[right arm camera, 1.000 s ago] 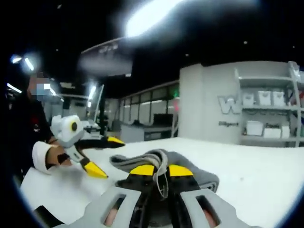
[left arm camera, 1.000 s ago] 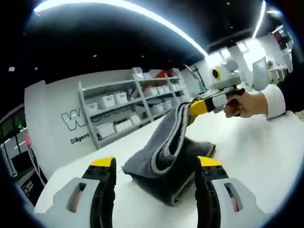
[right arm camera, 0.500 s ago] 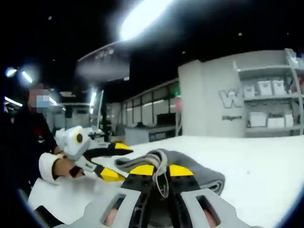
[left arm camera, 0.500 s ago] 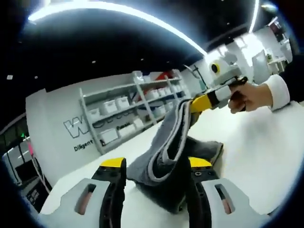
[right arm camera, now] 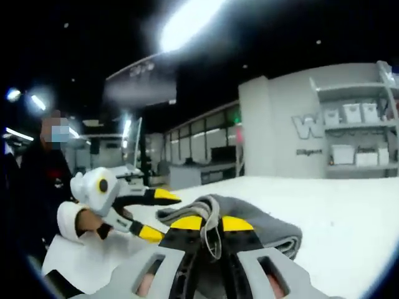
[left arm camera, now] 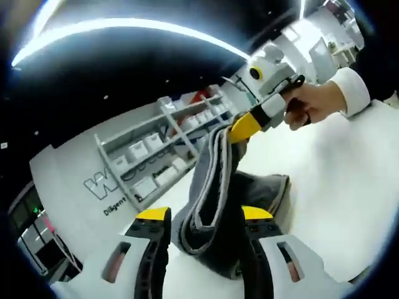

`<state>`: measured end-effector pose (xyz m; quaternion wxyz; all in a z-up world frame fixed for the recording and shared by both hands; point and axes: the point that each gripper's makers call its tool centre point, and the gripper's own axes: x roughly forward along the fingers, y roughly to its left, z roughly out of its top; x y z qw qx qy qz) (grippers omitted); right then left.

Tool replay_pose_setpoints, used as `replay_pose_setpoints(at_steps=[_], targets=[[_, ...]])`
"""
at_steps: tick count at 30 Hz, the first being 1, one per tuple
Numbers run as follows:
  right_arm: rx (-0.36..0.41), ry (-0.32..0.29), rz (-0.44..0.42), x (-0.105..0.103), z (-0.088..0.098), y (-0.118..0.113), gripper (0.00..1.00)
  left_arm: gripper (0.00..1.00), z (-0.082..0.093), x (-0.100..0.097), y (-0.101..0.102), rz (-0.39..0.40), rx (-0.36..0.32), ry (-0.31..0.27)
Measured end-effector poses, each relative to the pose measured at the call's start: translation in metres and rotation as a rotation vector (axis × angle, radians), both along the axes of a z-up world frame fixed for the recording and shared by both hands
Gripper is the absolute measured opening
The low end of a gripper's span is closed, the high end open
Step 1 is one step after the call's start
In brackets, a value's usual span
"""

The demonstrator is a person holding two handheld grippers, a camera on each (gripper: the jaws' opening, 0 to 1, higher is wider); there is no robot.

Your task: Open the folded towel by lifting each exposed corner and separating the folded layers until the towel lies flat within the target outline without major curled edges

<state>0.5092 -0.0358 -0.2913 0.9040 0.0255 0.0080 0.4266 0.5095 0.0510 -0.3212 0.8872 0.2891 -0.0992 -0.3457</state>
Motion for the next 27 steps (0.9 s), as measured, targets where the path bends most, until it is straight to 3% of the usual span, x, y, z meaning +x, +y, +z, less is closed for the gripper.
replay_pose_setpoints(at_steps=[7,10,12,19,22,27], targets=[[-0.006,0.020,0.042,-0.014,-0.004,0.010,0.02,0.33,-0.008,0.007,0.004,0.024,0.021,0.008],[-0.034,0.007,0.052,-0.019,-0.007,0.012,0.02,0.29,-0.016,0.013,0.013,0.089,0.039,0.036],[-0.096,-0.031,0.030,-0.019,-0.011,0.010,0.02,0.25,-0.017,0.014,0.015,0.089,0.024,0.054],[-0.191,-0.105,0.052,-0.034,-0.015,0.024,0.03,0.17,-0.010,0.016,0.029,0.128,-0.053,0.077],[-0.190,-0.097,0.056,-0.038,-0.015,0.026,0.03,0.16,-0.008,0.015,0.032,0.131,-0.094,0.105],[-0.262,-0.189,0.037,-0.031,-0.010,0.023,0.05,0.14,-0.003,0.012,0.035,0.131,-0.095,0.093]])
